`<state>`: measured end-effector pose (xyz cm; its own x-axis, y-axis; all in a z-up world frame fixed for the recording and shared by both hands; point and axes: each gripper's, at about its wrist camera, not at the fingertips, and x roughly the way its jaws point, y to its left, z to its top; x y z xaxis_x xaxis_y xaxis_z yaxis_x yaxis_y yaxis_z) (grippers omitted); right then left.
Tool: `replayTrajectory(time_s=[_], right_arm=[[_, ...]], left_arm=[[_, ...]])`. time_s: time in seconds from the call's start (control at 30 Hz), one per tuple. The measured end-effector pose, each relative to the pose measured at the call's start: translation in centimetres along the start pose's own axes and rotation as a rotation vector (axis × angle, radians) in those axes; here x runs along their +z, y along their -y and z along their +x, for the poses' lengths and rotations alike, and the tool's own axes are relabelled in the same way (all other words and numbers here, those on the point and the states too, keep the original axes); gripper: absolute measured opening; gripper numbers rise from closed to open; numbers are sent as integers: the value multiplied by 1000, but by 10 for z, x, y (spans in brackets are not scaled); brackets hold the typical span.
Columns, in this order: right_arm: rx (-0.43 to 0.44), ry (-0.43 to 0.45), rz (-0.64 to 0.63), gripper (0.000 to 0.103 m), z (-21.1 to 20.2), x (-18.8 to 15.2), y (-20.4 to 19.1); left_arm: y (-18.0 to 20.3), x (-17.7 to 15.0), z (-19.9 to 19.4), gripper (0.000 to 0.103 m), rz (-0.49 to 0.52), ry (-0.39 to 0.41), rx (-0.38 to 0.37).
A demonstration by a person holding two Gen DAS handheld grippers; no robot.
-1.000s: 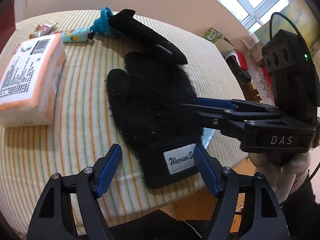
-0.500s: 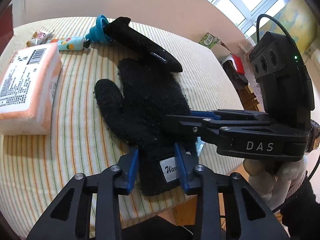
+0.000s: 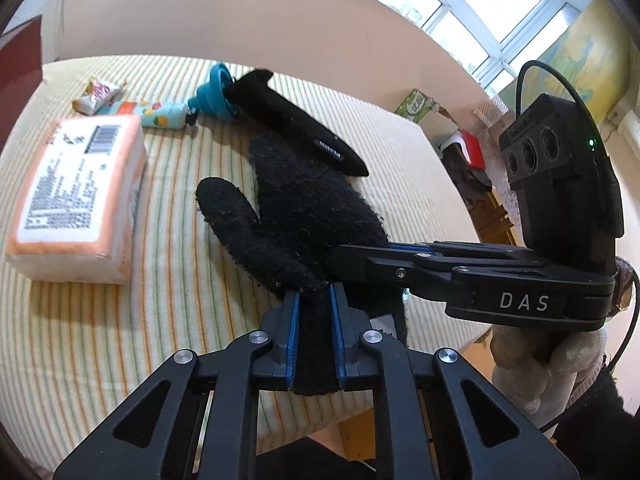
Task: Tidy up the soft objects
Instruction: 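Lift the black glove into the shoebox and open both tools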
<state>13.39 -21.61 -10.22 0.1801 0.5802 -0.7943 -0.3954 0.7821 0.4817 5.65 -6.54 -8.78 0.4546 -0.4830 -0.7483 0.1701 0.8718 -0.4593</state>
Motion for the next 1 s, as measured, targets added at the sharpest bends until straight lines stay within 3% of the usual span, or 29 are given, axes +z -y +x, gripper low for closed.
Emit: replayTrajectory(time_s=[0.37, 0.7, 1.0], right_arm=[[26, 19, -16, 15, -17, 14, -19], [62, 53, -94, 15, -23, 21, -63], [77, 96, -233, 15, -21, 35, -127]], left_arm=[[1, 10, -38, 12, -12, 77, -4], [-3, 16, -77, 12, -20, 174, 14], [-23, 20, -124, 12, -57, 287, 54]])
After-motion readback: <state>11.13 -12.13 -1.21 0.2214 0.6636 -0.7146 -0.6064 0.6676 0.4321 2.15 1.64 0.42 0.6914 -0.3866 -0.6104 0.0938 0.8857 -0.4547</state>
